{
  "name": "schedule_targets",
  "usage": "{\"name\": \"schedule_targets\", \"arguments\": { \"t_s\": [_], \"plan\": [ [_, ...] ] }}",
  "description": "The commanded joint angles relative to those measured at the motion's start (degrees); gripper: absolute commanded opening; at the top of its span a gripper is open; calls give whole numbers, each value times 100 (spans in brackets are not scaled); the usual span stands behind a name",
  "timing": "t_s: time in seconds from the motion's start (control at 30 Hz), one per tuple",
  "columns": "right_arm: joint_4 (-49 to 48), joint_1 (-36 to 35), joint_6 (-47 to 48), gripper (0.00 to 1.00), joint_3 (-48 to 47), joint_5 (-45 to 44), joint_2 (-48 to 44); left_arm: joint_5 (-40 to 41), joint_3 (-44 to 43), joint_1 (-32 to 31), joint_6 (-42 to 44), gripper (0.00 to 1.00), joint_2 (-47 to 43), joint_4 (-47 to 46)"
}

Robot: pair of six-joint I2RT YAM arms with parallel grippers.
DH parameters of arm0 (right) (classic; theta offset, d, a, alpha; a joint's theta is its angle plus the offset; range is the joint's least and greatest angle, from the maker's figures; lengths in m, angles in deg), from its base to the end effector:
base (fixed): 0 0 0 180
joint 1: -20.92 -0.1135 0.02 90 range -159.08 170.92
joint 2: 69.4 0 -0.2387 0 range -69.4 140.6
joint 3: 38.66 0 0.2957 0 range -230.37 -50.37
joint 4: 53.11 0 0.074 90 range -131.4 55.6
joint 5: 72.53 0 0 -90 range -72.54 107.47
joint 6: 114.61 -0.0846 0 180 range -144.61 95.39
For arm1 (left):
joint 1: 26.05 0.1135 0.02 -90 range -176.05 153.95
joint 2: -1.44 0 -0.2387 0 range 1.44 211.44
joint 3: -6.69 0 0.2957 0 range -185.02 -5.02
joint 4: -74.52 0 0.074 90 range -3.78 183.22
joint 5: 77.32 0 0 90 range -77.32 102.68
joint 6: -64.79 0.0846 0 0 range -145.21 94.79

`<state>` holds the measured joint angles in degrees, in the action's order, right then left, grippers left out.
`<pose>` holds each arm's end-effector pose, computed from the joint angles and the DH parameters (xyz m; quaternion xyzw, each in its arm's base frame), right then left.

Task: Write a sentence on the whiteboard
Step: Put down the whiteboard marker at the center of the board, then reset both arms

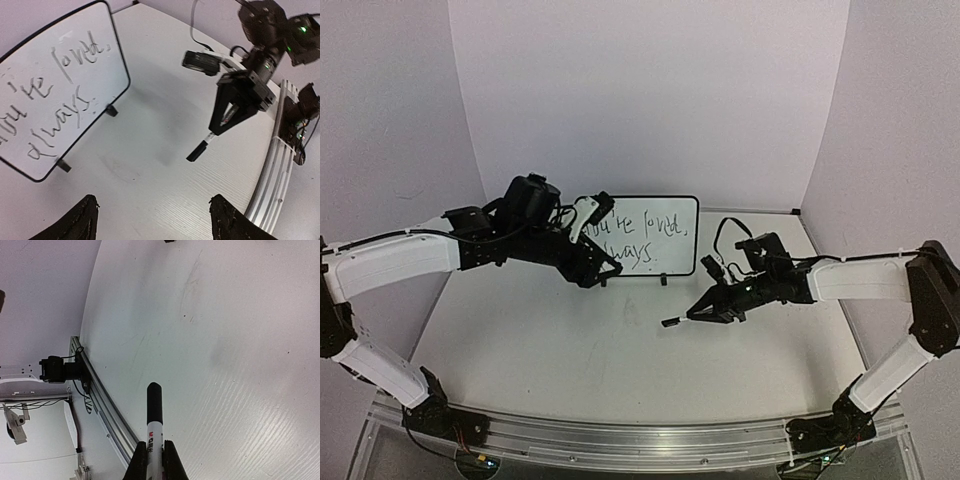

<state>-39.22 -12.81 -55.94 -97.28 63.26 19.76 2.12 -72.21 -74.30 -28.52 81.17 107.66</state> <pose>0.2708 0.2537 0.1088 -0.1684 0.8460 0.4943 0.1079 0.2571 -0.3113 0.2563 0.3759 0.7958 -0.2766 0.3858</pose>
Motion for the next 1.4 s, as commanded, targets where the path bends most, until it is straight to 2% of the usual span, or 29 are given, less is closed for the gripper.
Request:
{"name": "schedule_targets", "arguments": {
  "t_s": [0.0,0.17,0.27,0.33,0.4,0.53,0.63,0.73,0.87,1.03,1.2,1.37],
  "plan": [
    [-501,56,-109,3,-215,-397,713,434,190,840,-779,81,-230,360],
    [-701,157,-92,8,-356,-462,1390,386,185,1576,-1117,83,-486,498],
    [-693,222,42,15,-435,-618,1567,414,197,1851,-1159,85,-578,698],
    [-679,279,104,28,-461,-715,1608,392,274,2033,-1180,86,-658,763],
    [-612,330,194,47,-487,-855,1599,313,357,2250,-1205,87,-716,831],
    [-28,452,575,71,-606,-1230,1475,83,421,2689,-1153,89,-785,994],
    [418,560,858,97,-671,-1622,1218,-14,458,3032,-1104,90,-795,1113],
    [959,739,1153,98,-767,-2043,930,-54,499,3361,-1033,91,-830,1202],
    [1525,1108,1453,98,-848,-2618,469,294,453,3678,-968,95,-876,1397],
    [1738,1777,1526,98,-762,-3158,-300,861,273,3980,-691,98,-1014,1532],
    [1651,2153,1665,98,-589,-4084,-1142,2098,375,3986,-550,99,-1395,1365],
    [591,2169,1989,98,147,-5024,-2384,2335,874,3989,-415,99,-2321,676]
  ]
}}
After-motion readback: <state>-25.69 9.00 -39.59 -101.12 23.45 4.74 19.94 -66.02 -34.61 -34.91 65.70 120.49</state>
